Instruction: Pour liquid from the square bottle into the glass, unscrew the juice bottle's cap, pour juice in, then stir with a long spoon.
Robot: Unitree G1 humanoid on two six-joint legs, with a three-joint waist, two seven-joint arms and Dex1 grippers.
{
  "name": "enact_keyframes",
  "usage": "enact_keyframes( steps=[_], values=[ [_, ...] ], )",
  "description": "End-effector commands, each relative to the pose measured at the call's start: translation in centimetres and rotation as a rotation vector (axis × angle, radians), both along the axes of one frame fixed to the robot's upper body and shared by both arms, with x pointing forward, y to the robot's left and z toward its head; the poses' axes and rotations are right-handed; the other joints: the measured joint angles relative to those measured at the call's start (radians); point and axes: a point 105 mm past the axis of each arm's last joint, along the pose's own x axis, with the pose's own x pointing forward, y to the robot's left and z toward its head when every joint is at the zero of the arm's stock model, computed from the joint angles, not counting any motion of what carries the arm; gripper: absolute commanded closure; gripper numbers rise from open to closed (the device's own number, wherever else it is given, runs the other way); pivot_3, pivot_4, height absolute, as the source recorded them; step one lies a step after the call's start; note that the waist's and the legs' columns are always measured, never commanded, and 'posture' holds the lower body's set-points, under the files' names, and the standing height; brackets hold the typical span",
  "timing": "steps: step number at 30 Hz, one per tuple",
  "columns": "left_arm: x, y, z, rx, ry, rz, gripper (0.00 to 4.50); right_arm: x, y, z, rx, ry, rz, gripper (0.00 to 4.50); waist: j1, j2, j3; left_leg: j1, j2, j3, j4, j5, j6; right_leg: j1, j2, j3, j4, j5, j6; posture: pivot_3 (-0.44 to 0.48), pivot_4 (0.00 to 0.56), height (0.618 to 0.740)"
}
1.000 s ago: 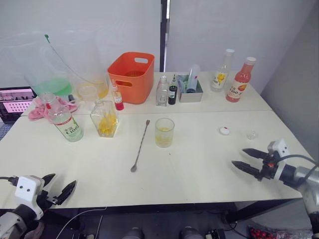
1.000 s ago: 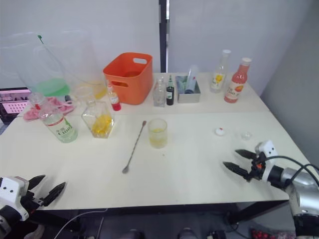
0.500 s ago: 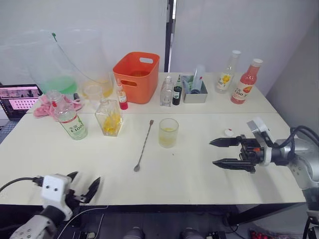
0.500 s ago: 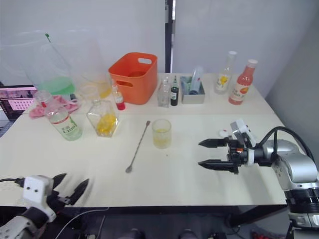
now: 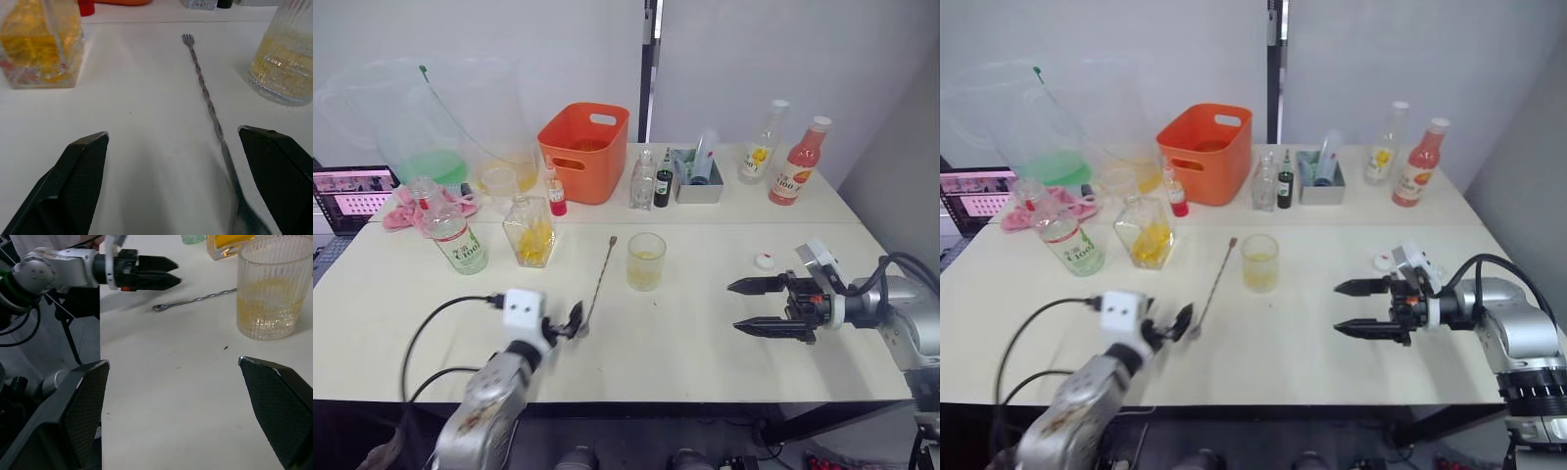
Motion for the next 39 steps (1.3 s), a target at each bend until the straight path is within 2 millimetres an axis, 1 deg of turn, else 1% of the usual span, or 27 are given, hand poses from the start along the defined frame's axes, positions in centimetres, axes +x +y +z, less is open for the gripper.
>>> enact_keyframes(
  steps=[1,4,7,9,11,13,18,21,23,27,30,32,34,36,38,39],
  values=[
    [1.4,-0.8,-0.3,-0.036,0.020,0.017,0.01,-0.3,-0.7,1.3,-0.005,-0.050,-0.043,0.00,-0.003,0.000,0.000,0.000,0.000,0.000,0.000,-0.001,0.001,0.000,0.000,0.001,-0.002,0.000,0.001,0.000,0.150,0.740],
    [2.6,-1.4,-0.5,-0.006,0.028,0.025,0.01,-0.8,-0.7,1.2,-0.005,-0.046,-0.049,0.00,-0.006,0.000,0.000,0.000,0.000,0.001,-0.001,-0.002,0.003,-0.001,0.000,0.001,-0.002,0.001,0.001,0.000,0.150,0.740],
    [3.4,-2.0,-1.4,0.039,0.080,0.042,0.01,-0.9,-0.7,1.2,-0.006,-0.053,-0.067,0.00,-0.002,0.000,0.000,0.000,0.000,0.001,-0.002,-0.002,0.003,-0.001,0.000,0.001,-0.002,0.001,0.001,0.000,0.150,0.740],
    [3.5,-2.1,-2.0,0.053,0.109,0.052,0.59,-0.9,-0.8,1.2,-0.010,-0.057,-0.077,0.00,-0.002,0.000,0.000,0.001,-0.001,0.001,-0.001,-0.002,0.003,0.001,0.000,0.001,-0.002,0.001,0.001,0.000,0.150,0.740],
    [3.0,-2.4,-2.8,0.094,0.138,0.037,1.20,-1.0,-0.9,1.2,-0.011,-0.055,-0.083,0.00,-0.002,0.000,0.000,0.001,-0.001,0.001,-0.001,-0.002,0.003,0.001,0.000,0.001,-0.002,0.001,0.001,0.000,0.150,0.740],
    [2.6,-2.5,-3.2,0.112,0.152,0.025,1.85,-1.1,-0.9,1.3,-0.002,-0.055,-0.086,0.00,-0.002,0.001,0.000,0.001,-0.001,0.001,-0.001,-0.002,0.003,0.001,0.000,0.001,-0.002,0.001,0.001,0.000,0.150,0.740],
    [1.5,-0.6,-3.3,0.152,0.162,0.047,3.54,-1.3,-0.4,1.0,0.002,-0.060,-0.083,0.00,-0.005,0.002,-0.001,0.002,-0.001,0.001,-0.001,-0.002,0.003,0.001,0.000,0.002,-0.003,0.001,0.001,0.000,0.150,0.740],
    [0.8,1.0,-3.2,0.134,0.163,0.034,4.48,-1.0,0.1,1.4,0.048,-0.084,-0.093,0.00,-0.014,0.002,-0.002,0.002,0.000,0.001,-0.001,-0.002,0.003,0.001,0.000,0.002,-0.002,0.001,0.001,0.000,0.150,0.740],
    [0.3,2.1,-2.8,0.109,0.150,0.017,4.48,-0.9,0.3,1.5,0.057,-0.087,-0.094,0.00,-0.019,0.002,-0.002,0.002,0.000,0.001,-0.002,-0.002,0.003,0.001,0.000,0.002,-0.002,0.001,0.001,0.000,0.150,0.740],
    [-1.1,3.9,-1.4,0.167,0.087,-0.106,4.48,-0.9,0.6,1.2,0.051,-0.086,-0.089,0.00,-0.025,0.002,-0.002,0.003,0.001,0.001,-0.003,-0.002,0.003,0.001,0.001,0.002,-0.002,0.001,0.001,0.000,0.150,0.740],
    [-2.4,5.5,-0.6,0.273,0.065,-0.228,4.48,-0.8,0.9,1.0,0.057,-0.088,-0.091,0.00,-0.025,0.002,-0.002,0.003,0.001,0.001,-0.003,-0.002,0.003,0.000,0.000,0.002,-0.003,0.000,0.001,0.000,0.150,0.740],
    [-2.9,6.6,-0.3,0.322,0.055,-0.283,4.48,-0.7,1.1,1.0,0.068,-0.093,-0.096,0.00,-0.022,0.002,-0.002,0.002,0.001,0.001,-0.003,-0.002,0.003,0.000,0.000,0.002,-0.003,0.000,0.001,0.000,0.150,0.740],
    [-3.4,7.5,-0.4,0.356,0.065,-0.355,4.48,-0.6,1.2,1.1,0.085,-0.094,-0.109,0.00,-0.019,0.002,-0.001,0.002,0.001,0.001,-0.003,-0.002,0.003,0.000,0.000,0.002,-0.003,0.000,0.001,0.000,0.150,0.740],
    [-3.8,7.9,-0.8,0.385,0.081,-0.424,4.48,-0.8,1.2,0.8,0.069,-0.092,-0.111,0.00,-0.015,0.003,-0.001,0.002,0.001,0.001,-0.003,-0.002,0.003,0.000,0.000,0.002,-0.003,0.000,0.001,0.000,0.150,0.740],
    [-4.0,8.3,-1.6,0.403,0.106,-0.469,4.48,-1.0,1.3,0.6,0.067,-0.088,-0.113,0.00,-0.014,0.003,-0.001,0.001,0.000,0.001,-0.003,-0.002,0.003,0.000,-0.001,0.002,-0.004,0.000,0.001,0.000,0.150,0.740],
    [-4.0,8.9,-2.2,0.397,0.131,-0.474,4.48,-0.9,1.4,0.7,0.081,-0.094,-0.122,0.00,-0.014,0.003,-0.001,0.001,0.000,0.001,-0.003,-0.002,0.003,0.000,-0.001,0.002,-0.004,0.000,0.001,0.000,0.150,0.740]
  ],
)
